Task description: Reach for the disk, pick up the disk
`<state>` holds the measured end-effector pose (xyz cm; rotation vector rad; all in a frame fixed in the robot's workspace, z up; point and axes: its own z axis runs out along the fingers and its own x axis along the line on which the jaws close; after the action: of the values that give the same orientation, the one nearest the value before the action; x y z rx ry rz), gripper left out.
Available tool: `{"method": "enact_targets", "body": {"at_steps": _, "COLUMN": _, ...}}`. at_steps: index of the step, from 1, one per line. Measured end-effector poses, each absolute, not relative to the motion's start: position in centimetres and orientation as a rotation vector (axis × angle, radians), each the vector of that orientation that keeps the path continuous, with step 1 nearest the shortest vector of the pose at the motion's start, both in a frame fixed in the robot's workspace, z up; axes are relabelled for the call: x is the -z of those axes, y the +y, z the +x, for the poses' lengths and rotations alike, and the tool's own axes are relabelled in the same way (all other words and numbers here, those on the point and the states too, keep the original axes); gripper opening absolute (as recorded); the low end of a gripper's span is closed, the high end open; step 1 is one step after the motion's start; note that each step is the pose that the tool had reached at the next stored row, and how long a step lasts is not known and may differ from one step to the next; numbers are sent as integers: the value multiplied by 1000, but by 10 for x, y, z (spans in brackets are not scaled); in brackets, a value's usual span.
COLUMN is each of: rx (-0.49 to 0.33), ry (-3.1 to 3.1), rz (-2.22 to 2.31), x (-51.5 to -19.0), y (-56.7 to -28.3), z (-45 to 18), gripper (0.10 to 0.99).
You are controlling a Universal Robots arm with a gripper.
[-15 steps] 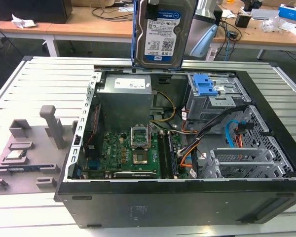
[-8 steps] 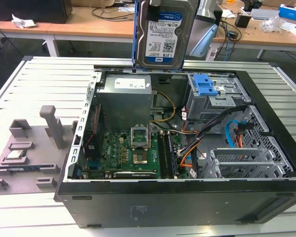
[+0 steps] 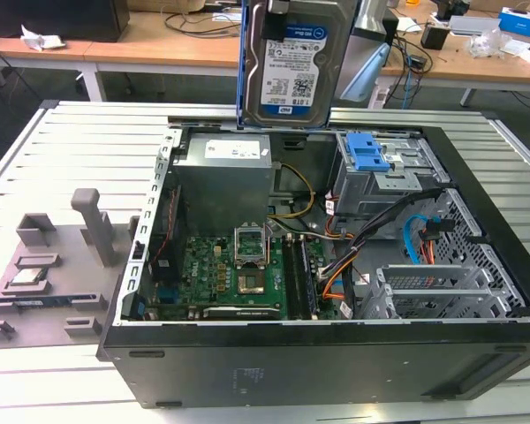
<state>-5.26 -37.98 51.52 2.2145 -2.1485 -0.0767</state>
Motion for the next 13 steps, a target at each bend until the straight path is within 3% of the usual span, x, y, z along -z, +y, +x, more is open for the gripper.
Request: {"method": "enact_targets", "body": {"at_steps": 13, "rx": 77, "ry": -2148, "rz": 2214, "x": -515, "y": -402, "z": -53, "gripper": 369}}
